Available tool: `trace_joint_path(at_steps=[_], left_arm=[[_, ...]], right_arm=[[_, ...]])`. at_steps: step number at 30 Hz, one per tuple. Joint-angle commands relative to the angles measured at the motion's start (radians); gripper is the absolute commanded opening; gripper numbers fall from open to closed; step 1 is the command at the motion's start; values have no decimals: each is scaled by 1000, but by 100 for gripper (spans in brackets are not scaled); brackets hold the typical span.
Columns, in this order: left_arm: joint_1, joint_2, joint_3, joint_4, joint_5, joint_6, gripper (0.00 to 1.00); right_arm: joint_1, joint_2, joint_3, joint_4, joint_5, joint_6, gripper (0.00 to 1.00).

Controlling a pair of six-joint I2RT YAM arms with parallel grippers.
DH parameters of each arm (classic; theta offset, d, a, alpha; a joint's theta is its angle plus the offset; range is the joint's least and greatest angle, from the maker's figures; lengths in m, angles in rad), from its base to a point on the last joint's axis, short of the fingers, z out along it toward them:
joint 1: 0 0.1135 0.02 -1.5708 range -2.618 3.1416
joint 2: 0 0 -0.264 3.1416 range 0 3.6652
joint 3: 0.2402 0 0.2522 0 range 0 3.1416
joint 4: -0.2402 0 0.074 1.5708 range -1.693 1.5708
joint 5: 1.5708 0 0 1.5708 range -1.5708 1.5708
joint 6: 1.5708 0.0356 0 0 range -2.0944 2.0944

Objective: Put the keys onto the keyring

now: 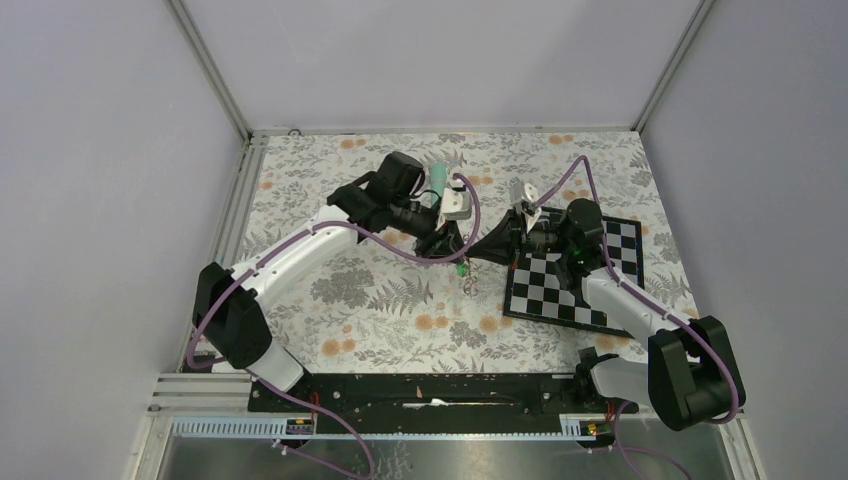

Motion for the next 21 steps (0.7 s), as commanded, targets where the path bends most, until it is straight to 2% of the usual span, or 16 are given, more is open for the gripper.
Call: trace_joint_path(at_steps=[1, 10, 15, 21], left_arm=[[-3, 10, 53, 32, 64, -12, 34], [-6, 24, 60, 32, 77, -23, 18], [-7, 25, 61, 32, 82, -27, 0], [-6, -11, 48, 19, 7, -27, 0]], right_arm=[[-1, -26, 14, 32, -8, -14, 0], [-1, -24, 12, 30, -5, -17, 0], [-1, -22, 12, 28, 0, -18, 0], [-1, -28, 25, -49, 10, -73, 0]])
